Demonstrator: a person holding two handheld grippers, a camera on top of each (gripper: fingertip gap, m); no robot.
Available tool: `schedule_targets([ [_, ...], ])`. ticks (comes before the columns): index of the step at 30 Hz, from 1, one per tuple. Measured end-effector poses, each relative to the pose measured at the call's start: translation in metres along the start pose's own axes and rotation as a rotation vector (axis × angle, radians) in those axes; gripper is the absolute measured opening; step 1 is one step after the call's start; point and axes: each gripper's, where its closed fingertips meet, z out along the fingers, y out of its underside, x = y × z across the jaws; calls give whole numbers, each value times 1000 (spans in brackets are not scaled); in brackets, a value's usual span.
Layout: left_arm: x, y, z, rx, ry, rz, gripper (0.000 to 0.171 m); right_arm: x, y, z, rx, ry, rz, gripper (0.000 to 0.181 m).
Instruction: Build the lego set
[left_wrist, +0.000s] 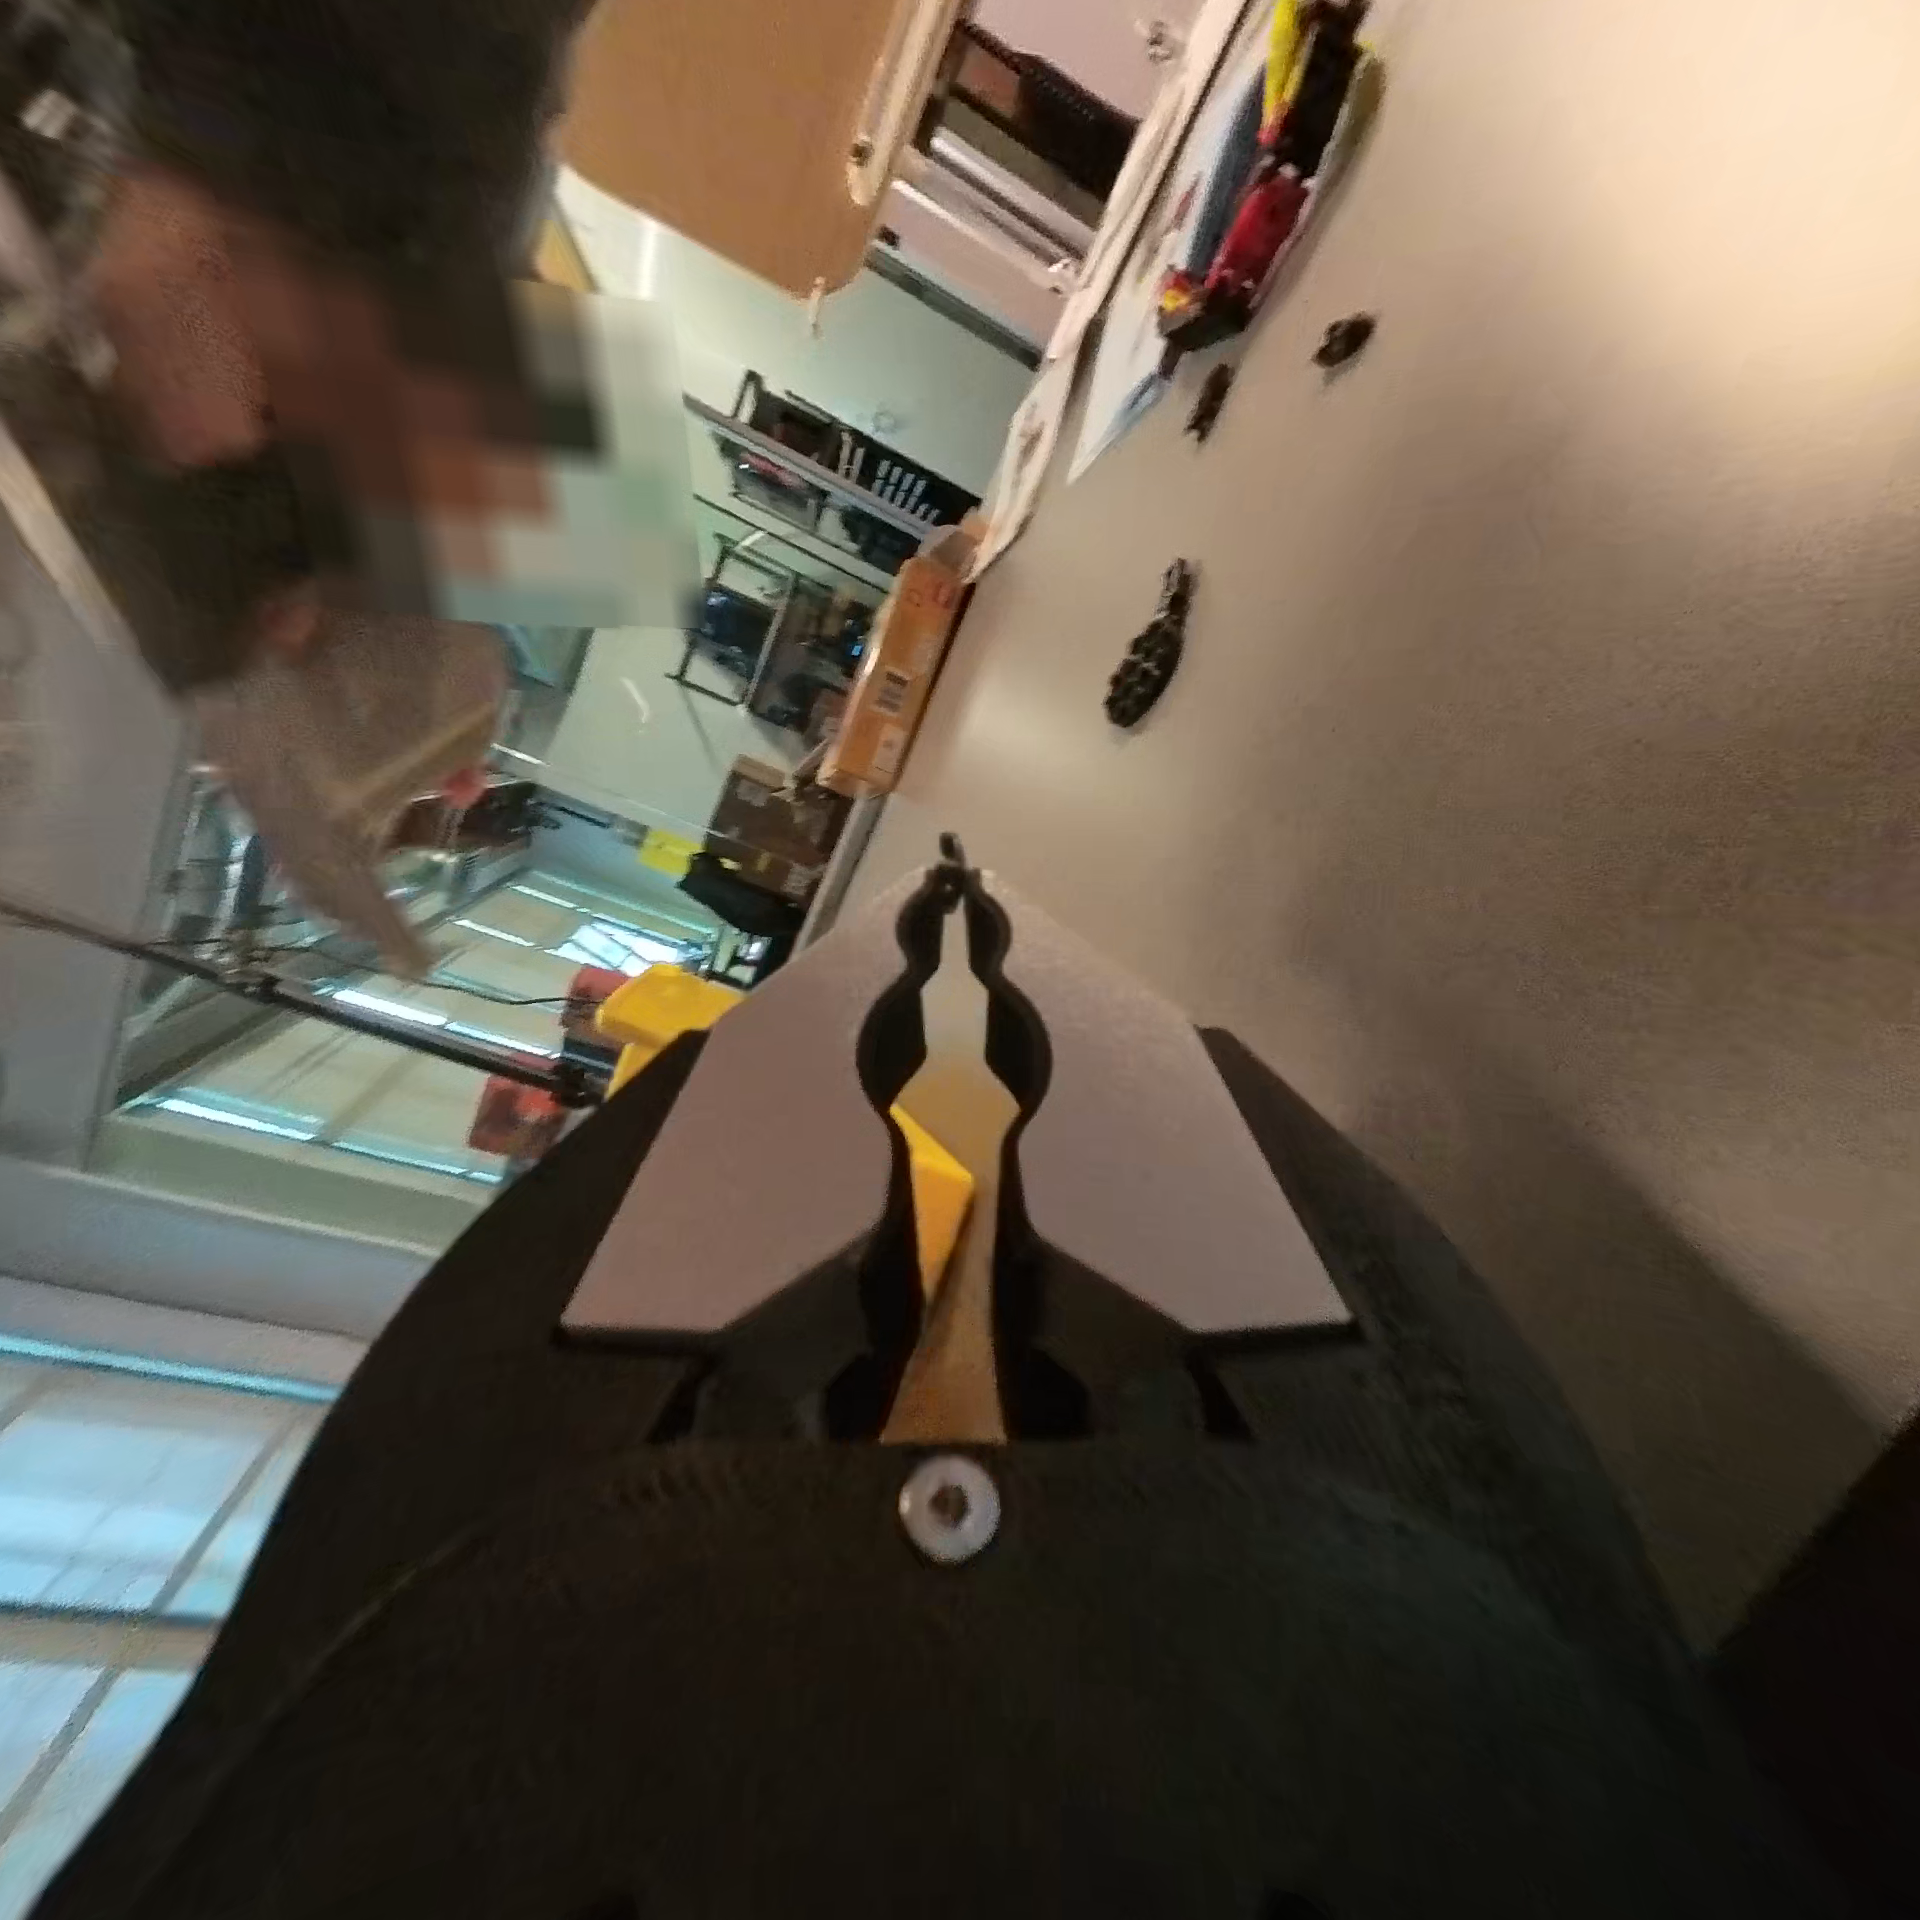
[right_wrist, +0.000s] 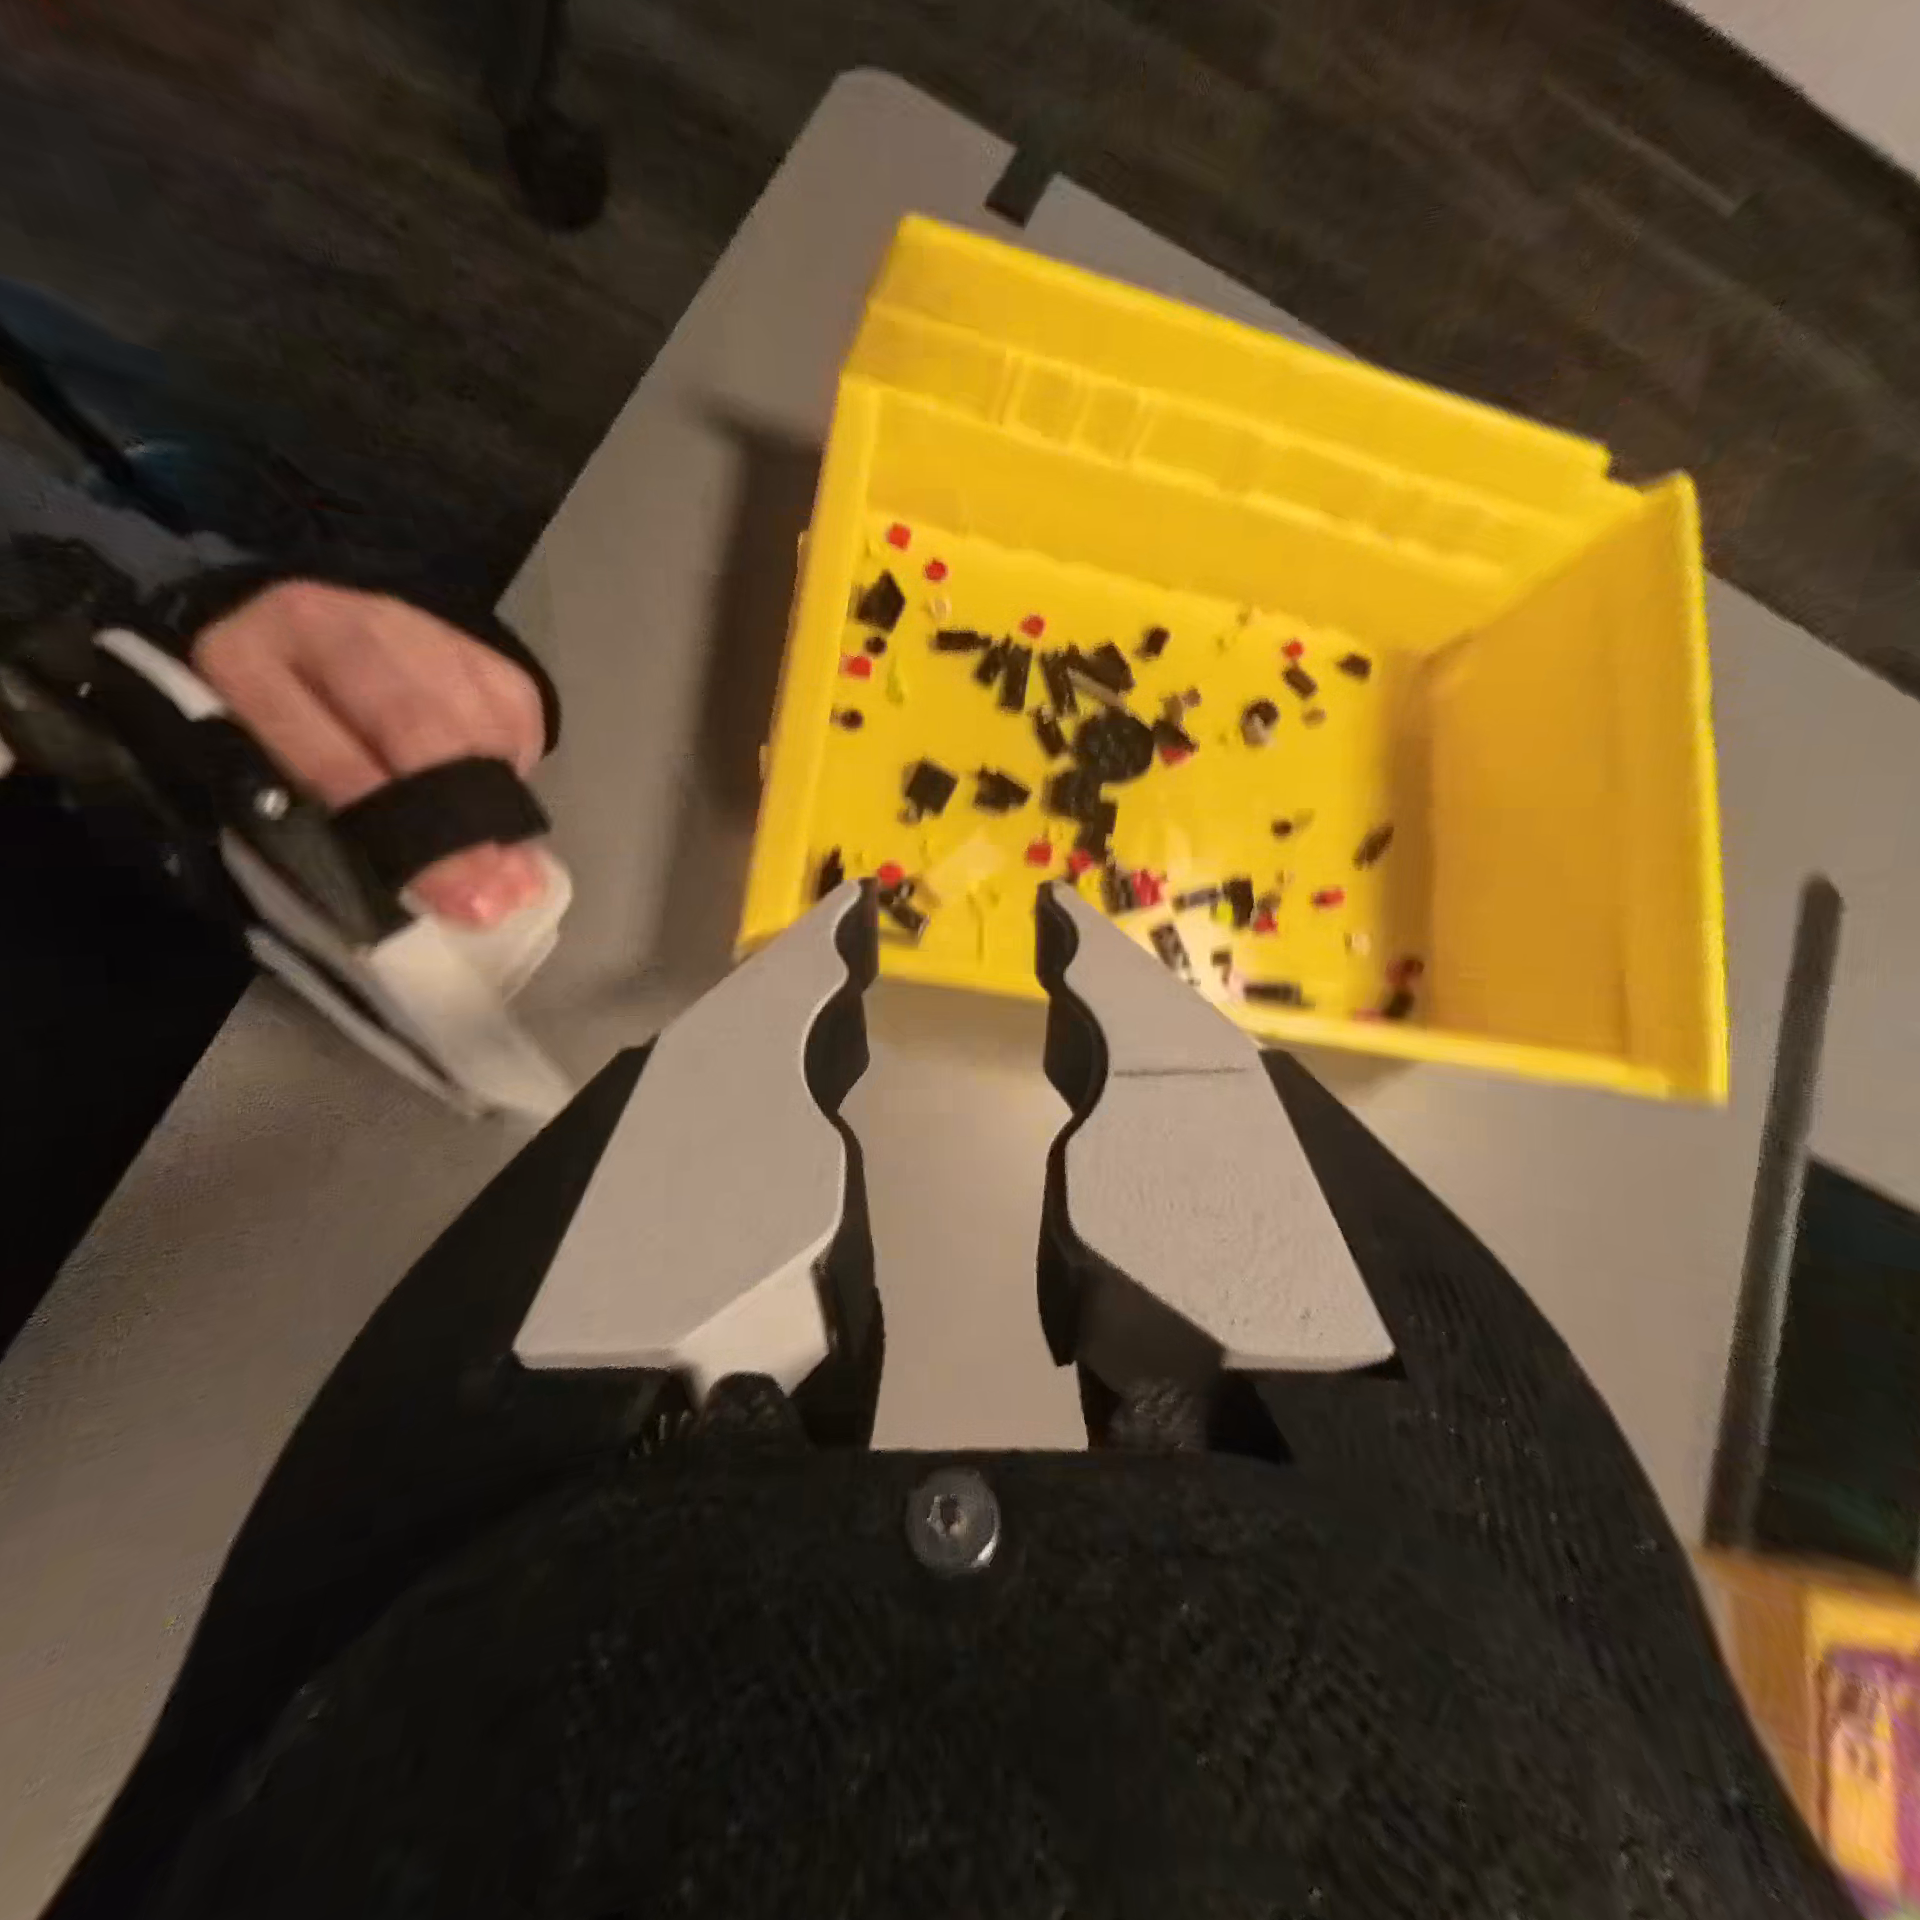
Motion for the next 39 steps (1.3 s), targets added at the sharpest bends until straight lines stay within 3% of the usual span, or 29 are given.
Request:
schedule_targets([
  [4,9,3,3,-19,61,15,2,16,-21,59,-117,-101,-13,23],
  [8,26,10,7,-78,154,70,2,20,-6,109,-274,-196,-61,22],
  [10,28,16,10,-126,171,62,2,22,4,125,-329,-230,-115,22],
  [18,28,16,10,-122,169,61,3,30,20,160,-406,-305,-204,23],
  [28,28,16,10,-122,167,61,2,31,36,176,-486,-372,-203,13],
  [33,28,16,10,-119,166,63,2,33,34,175,-472,-334,-231,5],
  [36,28,16,10,-118,166,64,2,32,10,149,-367,-259,-252,5],
  [39,27,13,8,-95,154,74,2,23,-14,91,-236,-138,-240,5],
])
